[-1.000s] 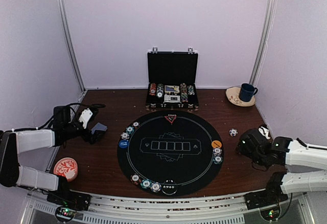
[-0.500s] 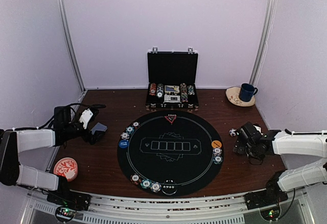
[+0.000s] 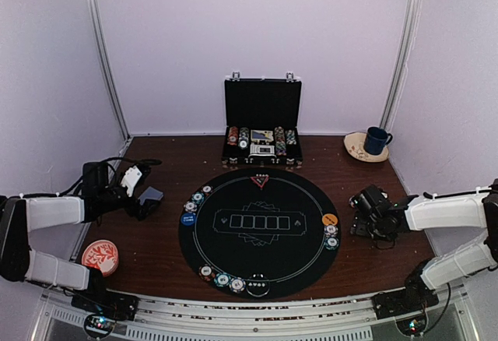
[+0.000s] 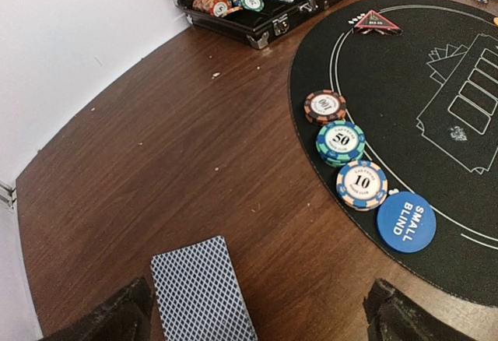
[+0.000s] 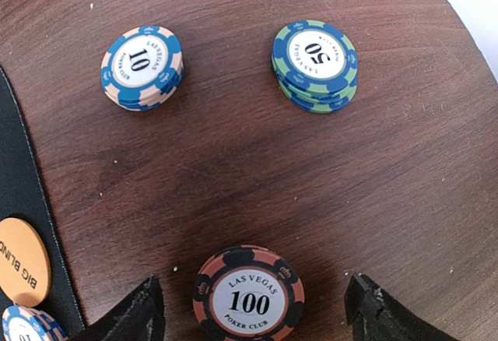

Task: Distribute texas hold em gaming equipment
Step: Pick up the poker chip from the center of the board.

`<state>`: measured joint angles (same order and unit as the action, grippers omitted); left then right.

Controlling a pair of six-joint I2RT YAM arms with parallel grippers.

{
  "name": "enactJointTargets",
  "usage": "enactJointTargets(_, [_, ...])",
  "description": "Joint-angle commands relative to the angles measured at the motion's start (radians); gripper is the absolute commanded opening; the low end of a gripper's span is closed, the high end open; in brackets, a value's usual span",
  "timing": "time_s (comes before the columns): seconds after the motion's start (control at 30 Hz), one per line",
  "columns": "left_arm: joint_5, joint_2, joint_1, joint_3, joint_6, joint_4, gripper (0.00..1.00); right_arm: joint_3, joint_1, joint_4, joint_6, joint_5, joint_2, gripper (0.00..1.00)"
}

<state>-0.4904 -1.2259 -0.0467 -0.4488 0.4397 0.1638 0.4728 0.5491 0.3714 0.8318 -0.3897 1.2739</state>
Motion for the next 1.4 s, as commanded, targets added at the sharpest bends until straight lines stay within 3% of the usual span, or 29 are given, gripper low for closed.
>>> enactJointTargets(0.0, [-0.008, -0.01, -0.002, -0.019, 0.01, 0.042, 0.98, 0.013, -0.012, -0.025, -0.021, -0.007, 0.001, 0.78])
enactJointTargets(0.2, [-0.008, -0.01, -0.002, -0.018, 0.011, 0.042, 0.98, 0.01, -0.021, -0.034, -0.036, -0.008, 0.011, 0.67])
enactJointTargets(0.6, [-0.008, -0.012, -0.002, -0.02, 0.01, 0.042, 0.98, 0.009, -0.027, -0.04, -0.044, -0.004, 0.023, 0.59])
enactJointTargets(1.37, [-0.009, -0.023, -0.002, -0.024, 0.009, 0.039, 0.98, 0.015, -0.026, -0.02, -0.039, -0.028, 0.009, 0.36])
